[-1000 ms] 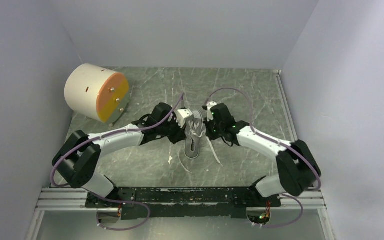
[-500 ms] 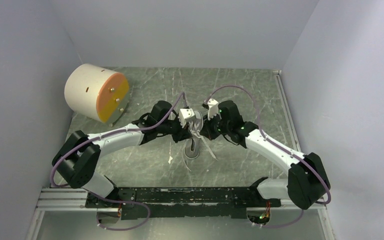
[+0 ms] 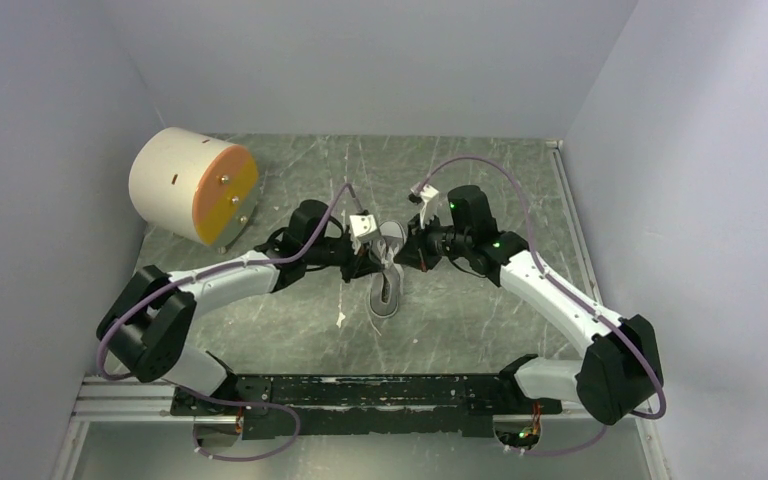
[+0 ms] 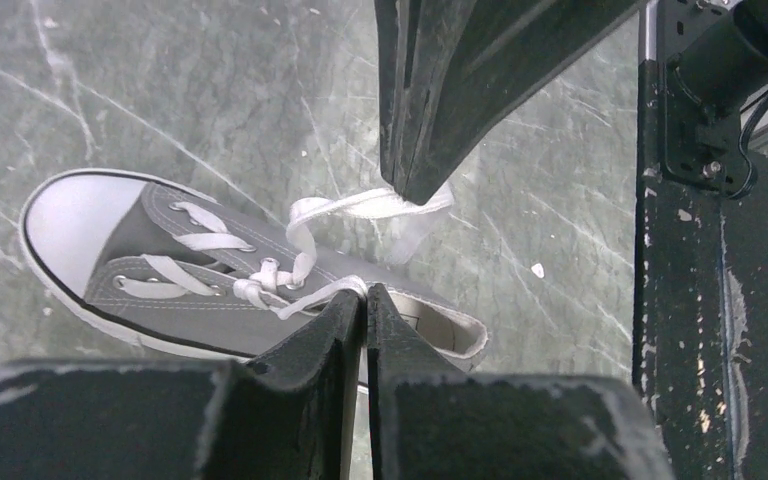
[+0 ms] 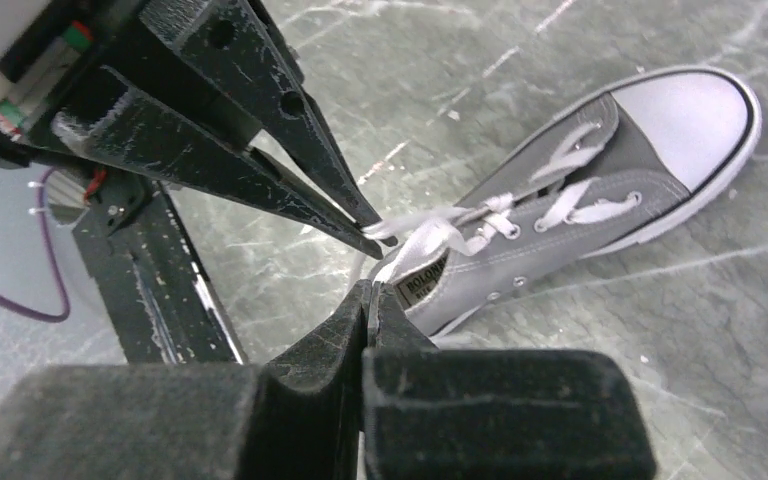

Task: Tie the shoes

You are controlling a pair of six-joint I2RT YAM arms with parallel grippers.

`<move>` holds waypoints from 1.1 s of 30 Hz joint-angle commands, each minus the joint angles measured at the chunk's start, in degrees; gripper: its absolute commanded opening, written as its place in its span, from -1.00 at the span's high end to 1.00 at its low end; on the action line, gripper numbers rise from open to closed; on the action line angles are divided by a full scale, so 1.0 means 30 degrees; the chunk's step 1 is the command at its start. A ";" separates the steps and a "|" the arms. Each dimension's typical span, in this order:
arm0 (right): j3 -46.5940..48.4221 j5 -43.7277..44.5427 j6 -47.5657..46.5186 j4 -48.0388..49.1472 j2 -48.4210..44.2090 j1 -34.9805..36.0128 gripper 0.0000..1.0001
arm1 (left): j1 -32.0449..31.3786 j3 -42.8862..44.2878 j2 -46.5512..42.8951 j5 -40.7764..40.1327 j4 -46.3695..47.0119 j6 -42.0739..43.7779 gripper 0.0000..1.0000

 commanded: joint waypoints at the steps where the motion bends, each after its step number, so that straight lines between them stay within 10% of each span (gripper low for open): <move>1: 0.0897 -0.2153 -0.0708 -0.1048 -0.0318 -0.0105 1.00 | 0.0161 -0.0551 -0.1534 0.1870 0.1338 0.1849 0.76; 33: 0.1834 -0.2674 -0.1499 -0.1960 0.1112 -0.0283 1.00 | 0.0491 -0.0691 0.0502 0.2823 0.4196 0.2062 0.90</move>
